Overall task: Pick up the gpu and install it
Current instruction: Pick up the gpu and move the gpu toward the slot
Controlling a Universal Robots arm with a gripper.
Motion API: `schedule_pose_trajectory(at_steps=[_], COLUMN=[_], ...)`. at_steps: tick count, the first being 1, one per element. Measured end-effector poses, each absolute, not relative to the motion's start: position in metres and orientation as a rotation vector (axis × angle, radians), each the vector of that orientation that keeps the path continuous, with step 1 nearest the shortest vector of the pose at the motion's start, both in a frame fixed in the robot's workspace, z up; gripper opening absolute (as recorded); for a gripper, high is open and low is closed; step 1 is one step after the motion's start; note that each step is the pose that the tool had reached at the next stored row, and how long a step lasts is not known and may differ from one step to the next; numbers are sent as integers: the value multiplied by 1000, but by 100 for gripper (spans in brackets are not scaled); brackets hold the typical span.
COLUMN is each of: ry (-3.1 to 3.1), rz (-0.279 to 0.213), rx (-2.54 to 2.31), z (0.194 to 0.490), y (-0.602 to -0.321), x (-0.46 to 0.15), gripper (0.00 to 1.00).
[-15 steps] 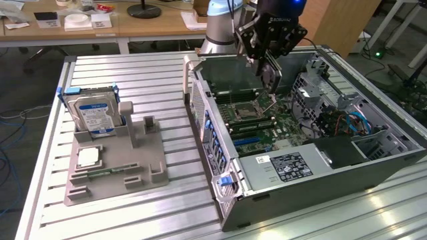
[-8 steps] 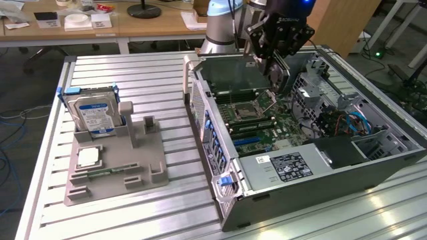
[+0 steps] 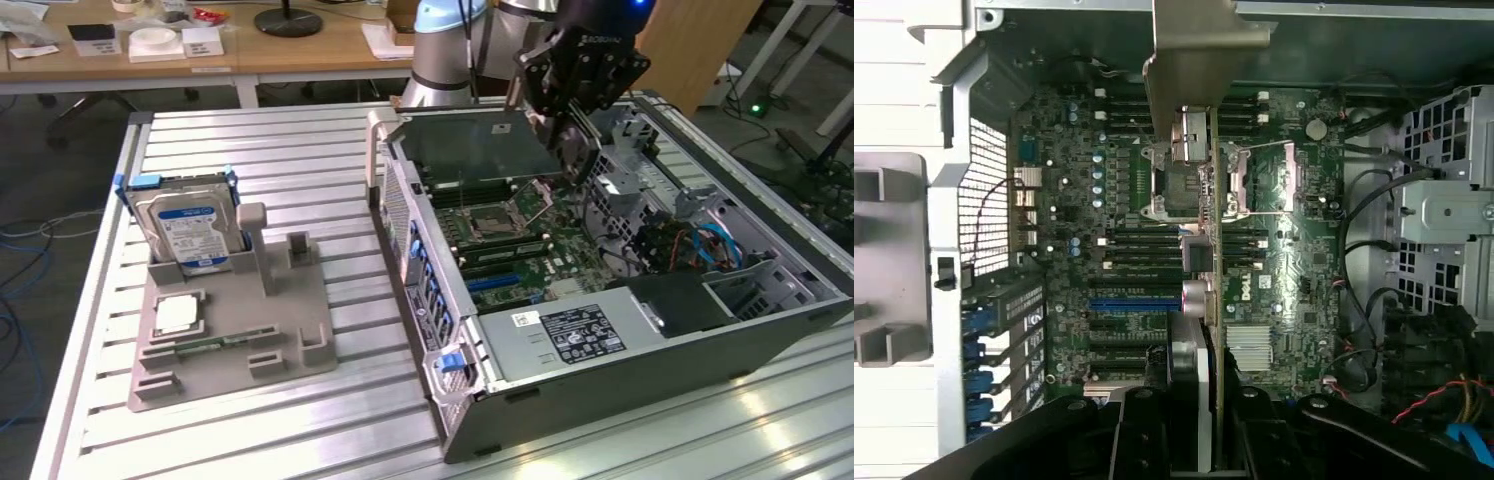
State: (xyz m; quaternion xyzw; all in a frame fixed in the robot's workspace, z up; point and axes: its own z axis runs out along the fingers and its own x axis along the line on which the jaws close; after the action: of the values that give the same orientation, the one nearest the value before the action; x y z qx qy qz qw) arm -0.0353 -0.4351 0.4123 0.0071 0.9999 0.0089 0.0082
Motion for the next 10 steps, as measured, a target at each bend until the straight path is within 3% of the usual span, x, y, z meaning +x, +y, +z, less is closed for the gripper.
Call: schedule_pose_trajectory(at_steps=[10], ry=[3125], rz=[28], rx=[22], z=[412], y=[-435], x=[-26], gripper=[28])
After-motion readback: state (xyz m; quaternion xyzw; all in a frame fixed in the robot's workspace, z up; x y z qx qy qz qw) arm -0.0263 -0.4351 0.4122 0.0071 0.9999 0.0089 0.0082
